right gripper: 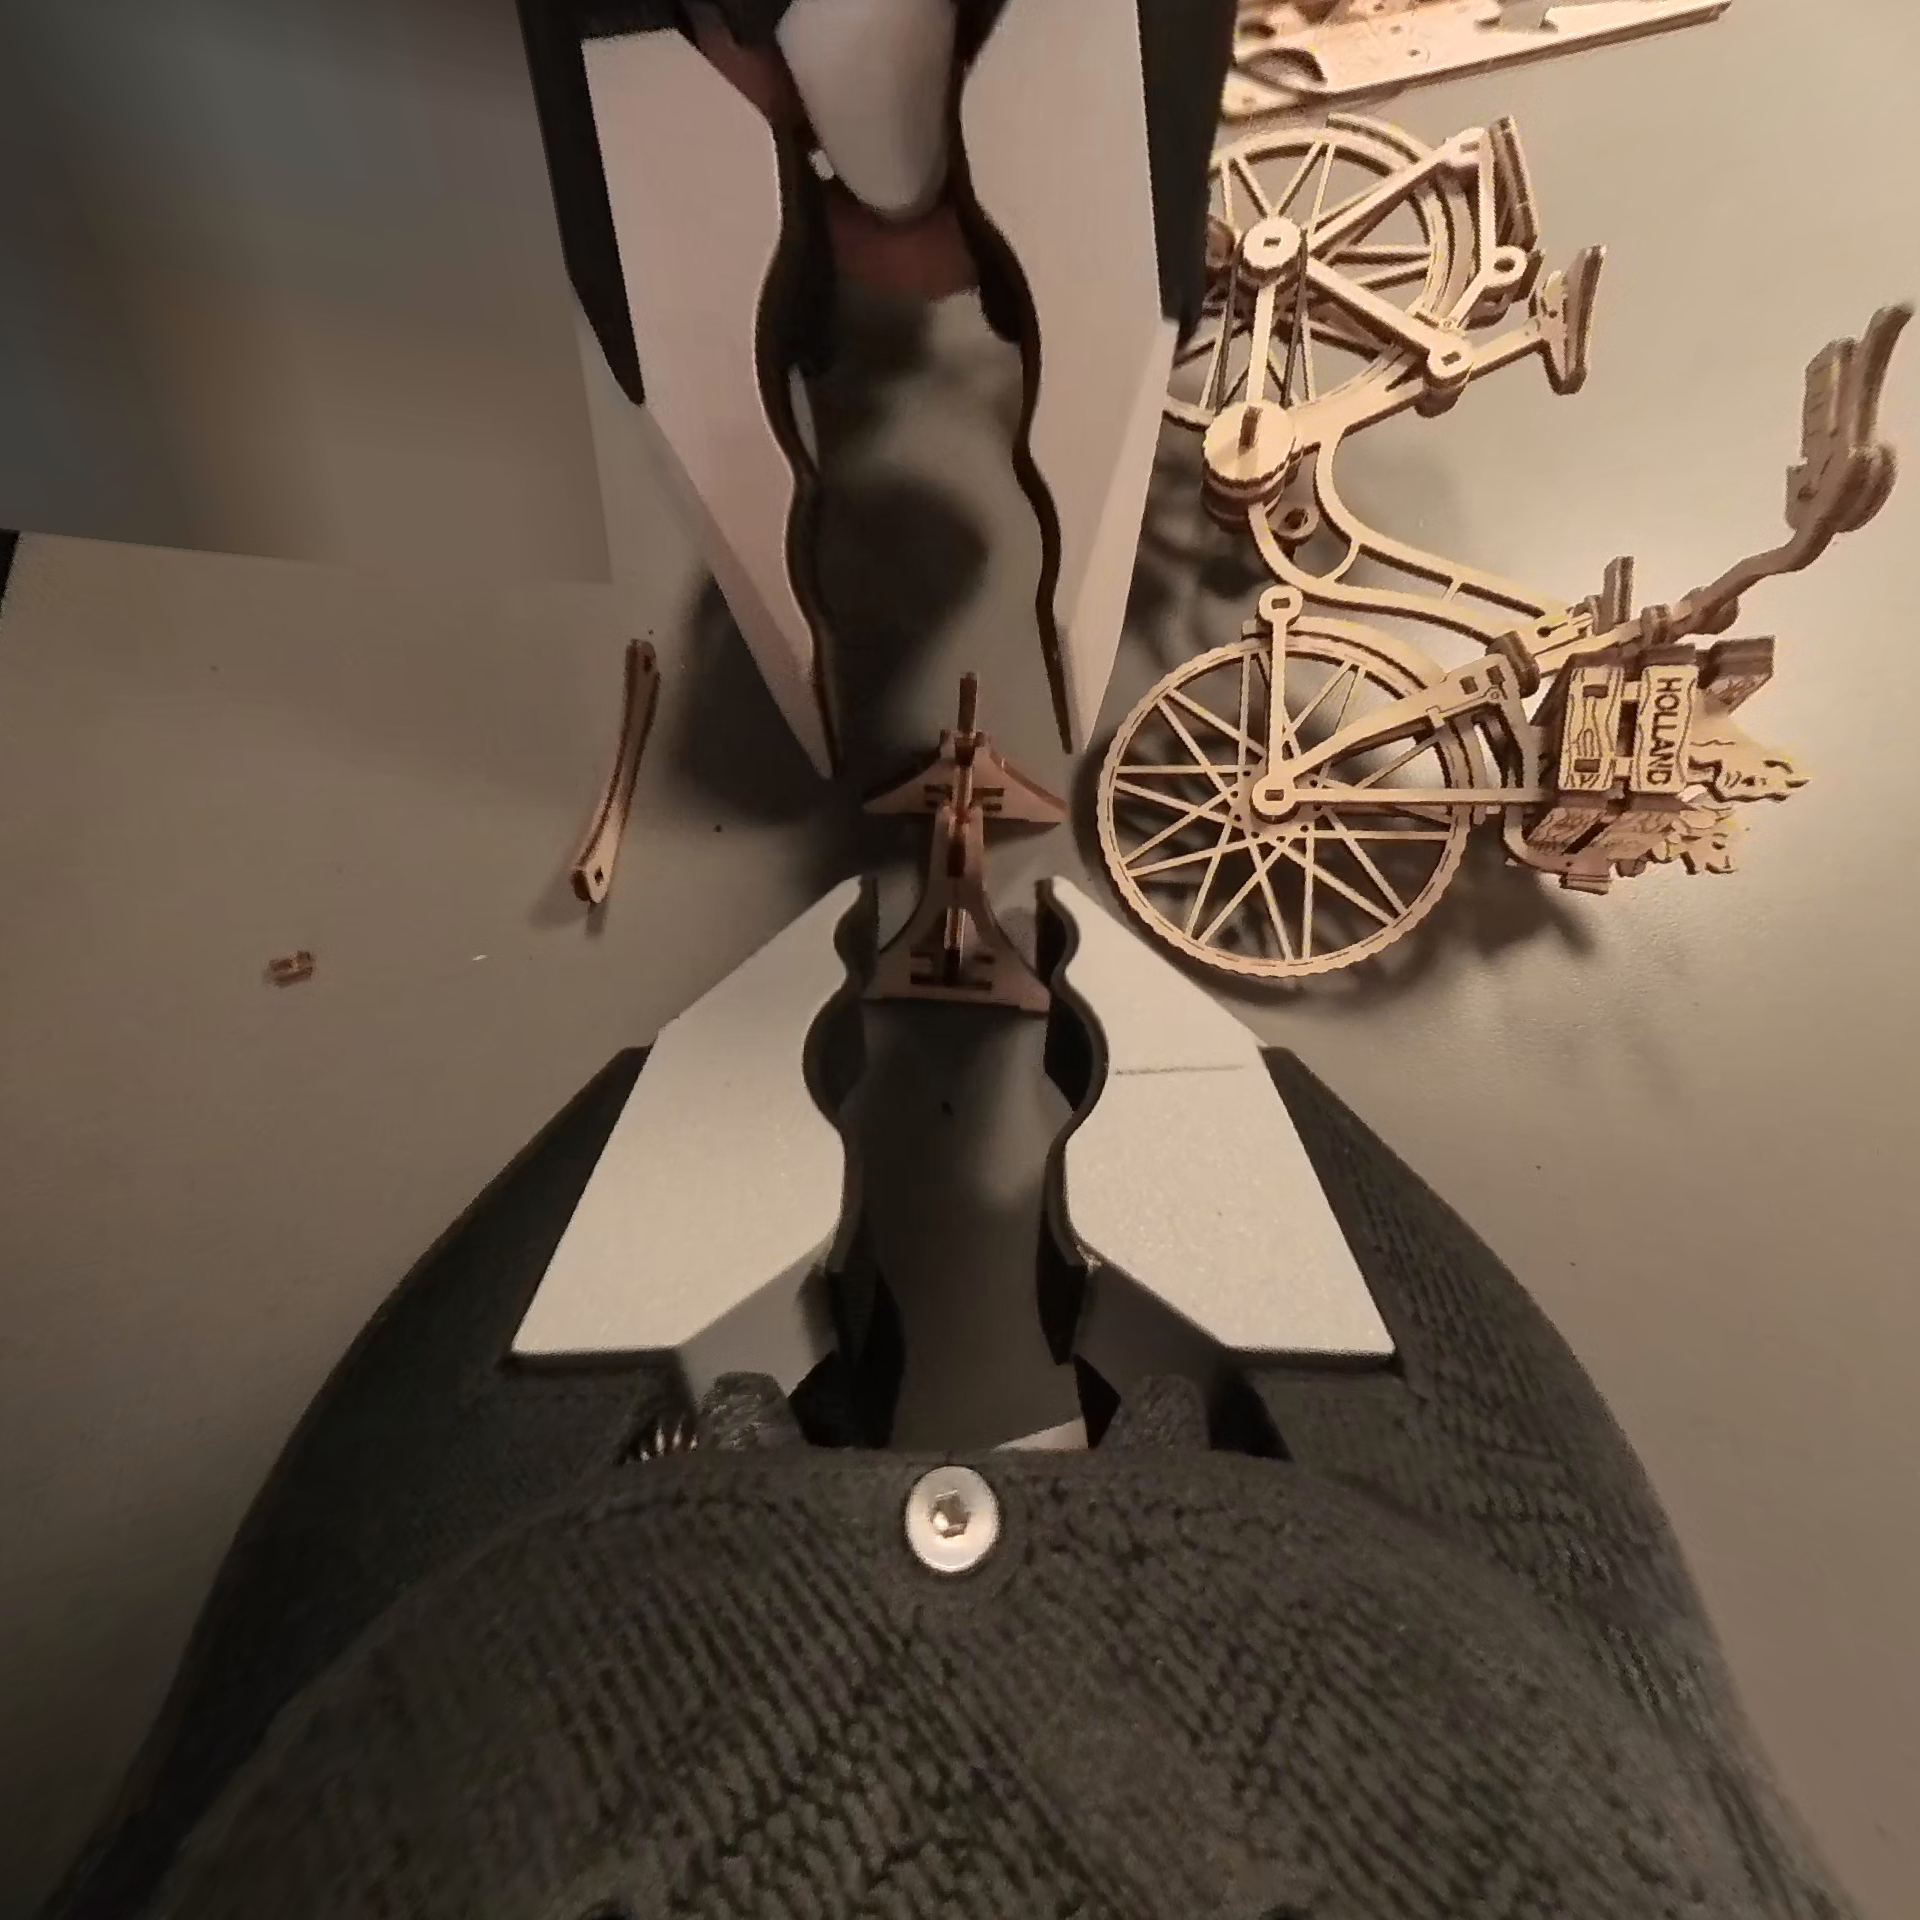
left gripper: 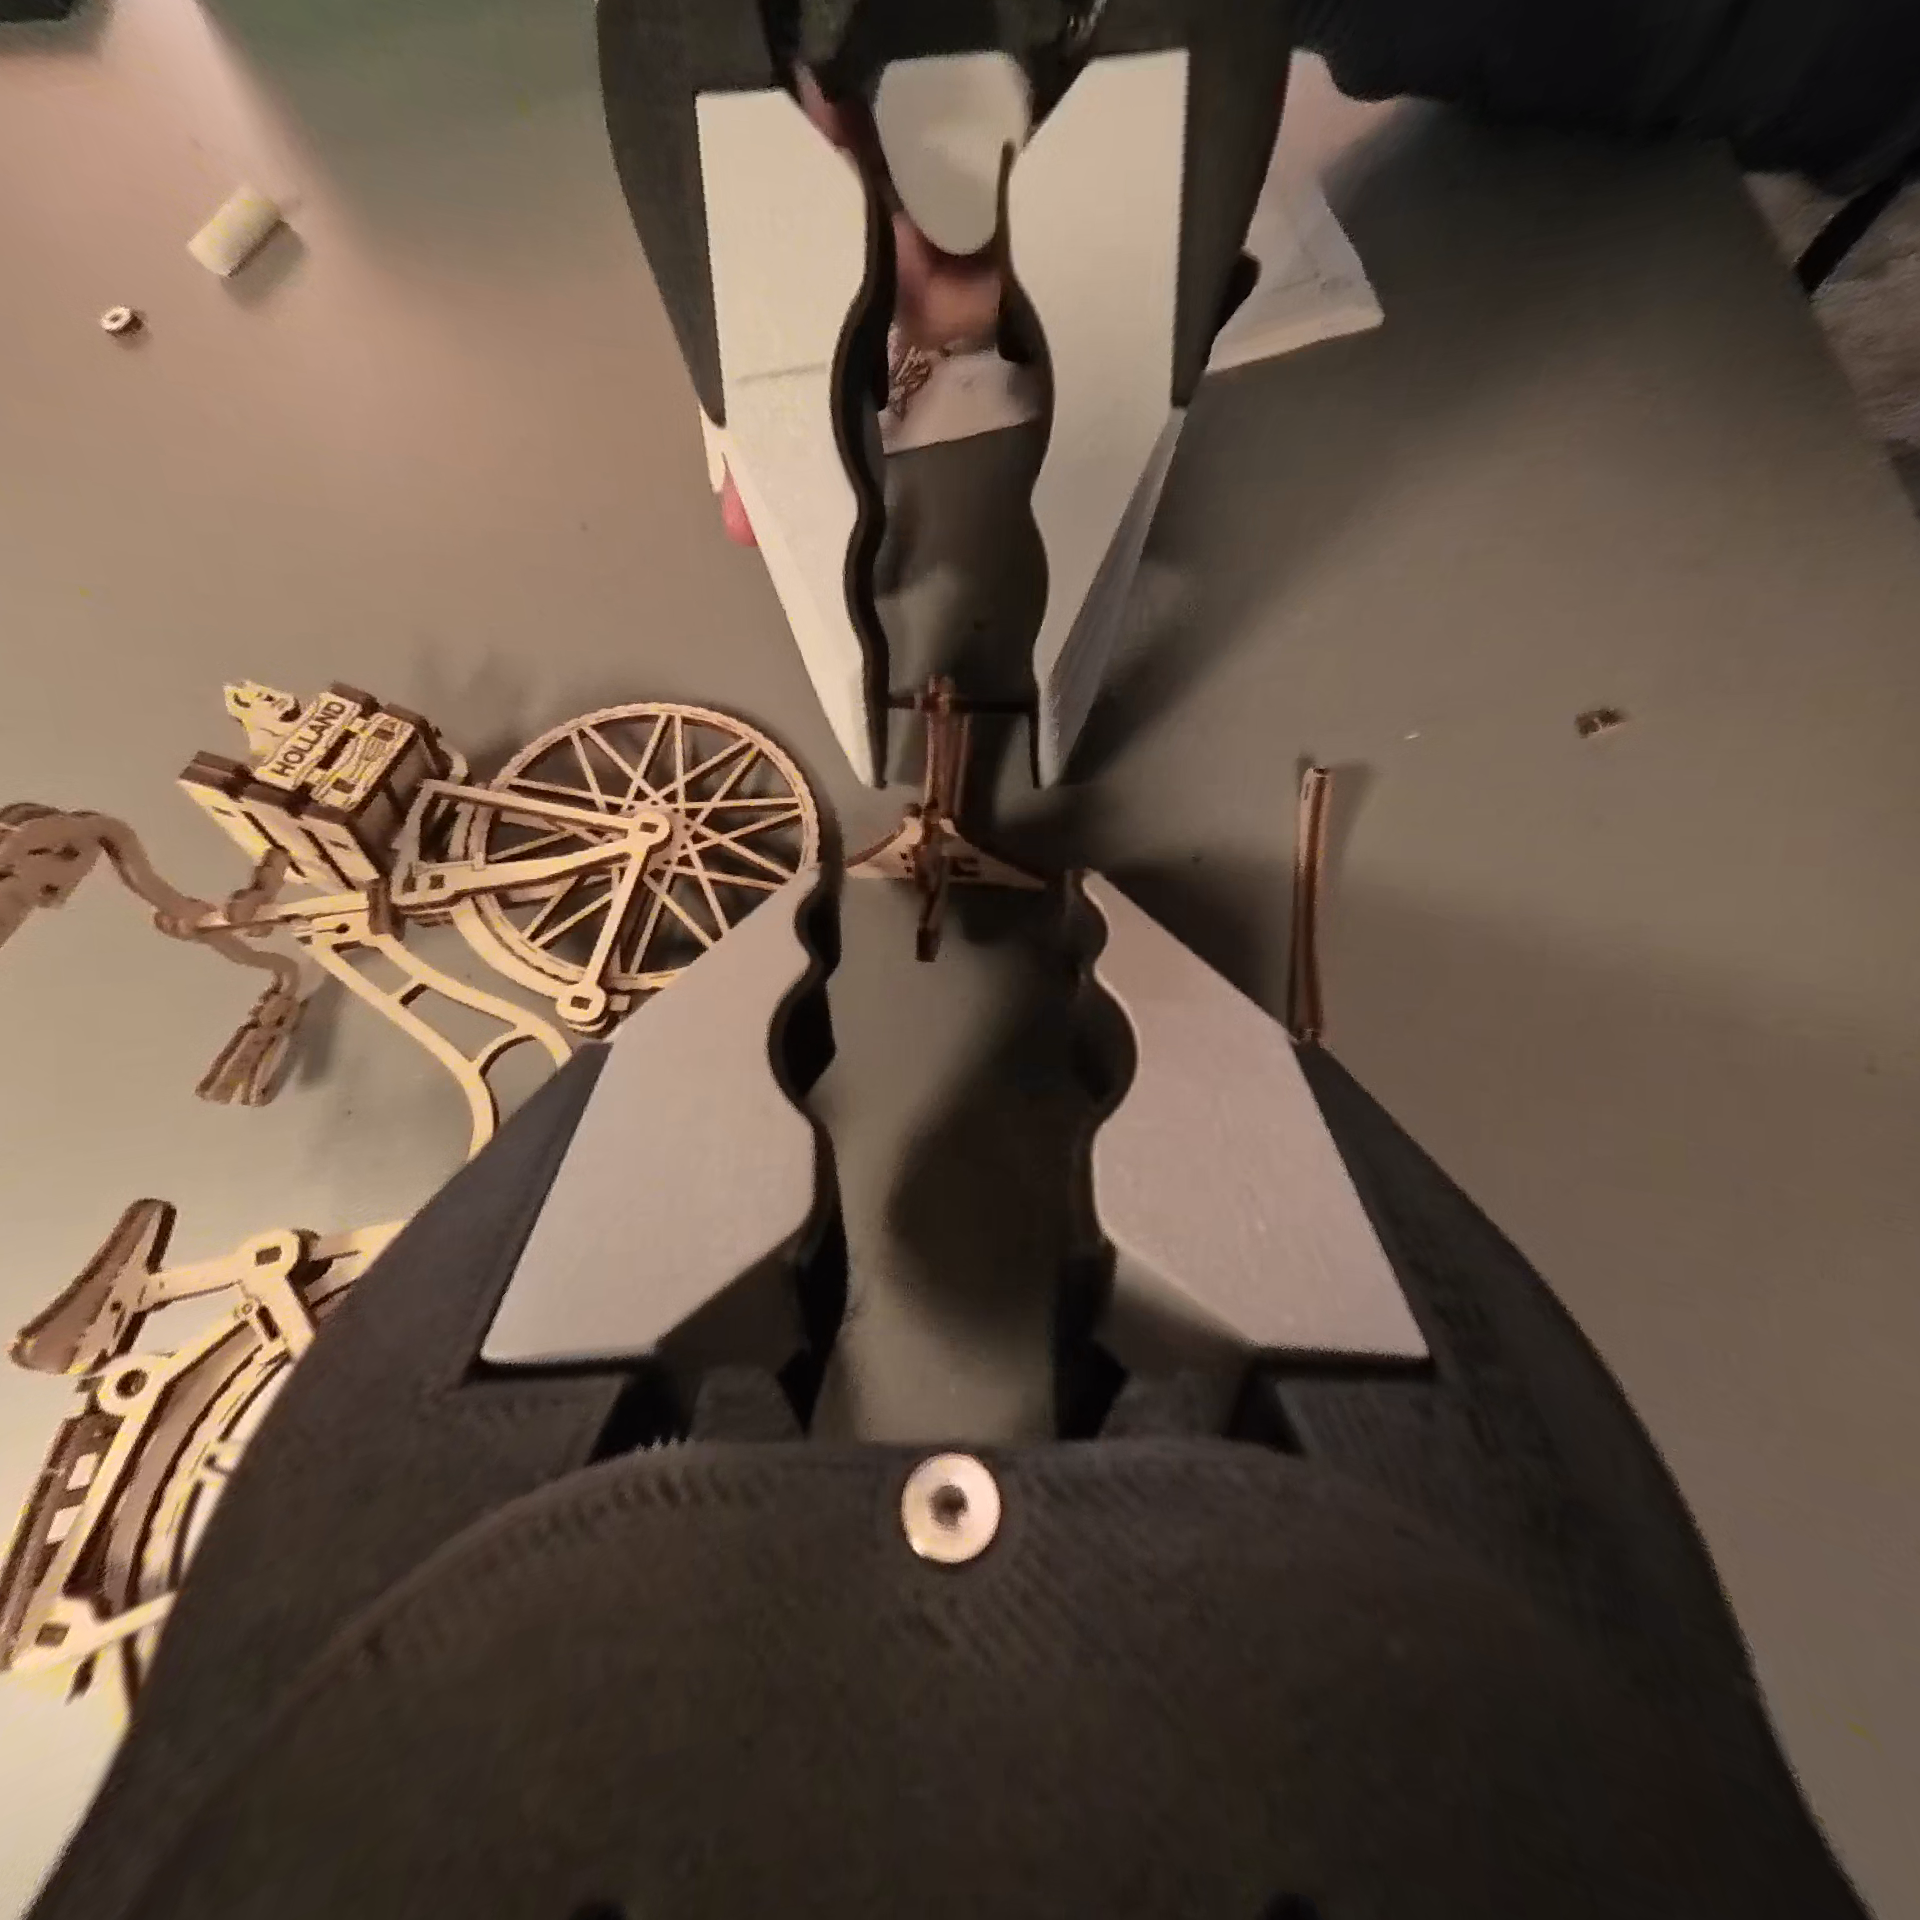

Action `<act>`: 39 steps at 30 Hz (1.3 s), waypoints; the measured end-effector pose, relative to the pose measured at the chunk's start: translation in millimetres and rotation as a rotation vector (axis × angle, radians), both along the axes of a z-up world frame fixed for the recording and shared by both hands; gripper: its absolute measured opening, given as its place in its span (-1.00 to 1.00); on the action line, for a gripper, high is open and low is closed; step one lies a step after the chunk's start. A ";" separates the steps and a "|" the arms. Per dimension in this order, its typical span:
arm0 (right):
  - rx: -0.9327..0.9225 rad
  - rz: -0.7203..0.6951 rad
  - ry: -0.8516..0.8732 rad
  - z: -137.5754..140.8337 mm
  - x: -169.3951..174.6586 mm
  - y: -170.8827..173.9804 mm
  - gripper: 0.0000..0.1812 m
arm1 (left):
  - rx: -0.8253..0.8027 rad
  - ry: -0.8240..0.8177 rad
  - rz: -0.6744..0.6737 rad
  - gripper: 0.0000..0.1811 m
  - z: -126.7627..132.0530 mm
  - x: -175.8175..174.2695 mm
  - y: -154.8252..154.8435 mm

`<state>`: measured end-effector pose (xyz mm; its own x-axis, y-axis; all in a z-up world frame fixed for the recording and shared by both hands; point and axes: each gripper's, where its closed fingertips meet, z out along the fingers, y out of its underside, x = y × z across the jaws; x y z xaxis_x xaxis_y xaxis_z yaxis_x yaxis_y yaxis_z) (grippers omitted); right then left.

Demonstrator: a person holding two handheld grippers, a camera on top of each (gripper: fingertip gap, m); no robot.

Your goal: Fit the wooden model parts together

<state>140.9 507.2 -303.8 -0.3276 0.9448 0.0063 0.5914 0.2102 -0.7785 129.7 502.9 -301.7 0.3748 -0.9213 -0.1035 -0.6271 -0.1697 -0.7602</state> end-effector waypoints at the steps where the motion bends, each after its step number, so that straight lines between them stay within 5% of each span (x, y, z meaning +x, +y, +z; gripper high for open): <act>1: -0.006 0.005 0.011 1.9 -1.5 -1.6 -0.69 | -0.009 -0.001 -0.003 -0.52 -1.0 0.4 -0.3; 21: -0.074 0.035 0.037 8.7 -7.6 -11.1 -0.88 | -0.035 -0.070 -0.036 -0.54 3.5 10.3 -1.2; 27: -0.057 0.046 0.037 7.9 -7.7 -12.7 -0.87 | -0.008 -0.159 -0.014 -0.76 17.9 9.5 3.1; 39: -0.039 0.071 0.023 4.9 -6.9 -16.4 -0.88 | -0.005 -0.107 -0.053 -0.89 11.7 13.0 -2.7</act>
<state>134.0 490.8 -298.9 -0.3936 0.9190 -0.0216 0.5577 0.2200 -0.8003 142.7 500.2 -290.0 0.3344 -0.9405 -0.0606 -0.5508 -0.1429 -0.8223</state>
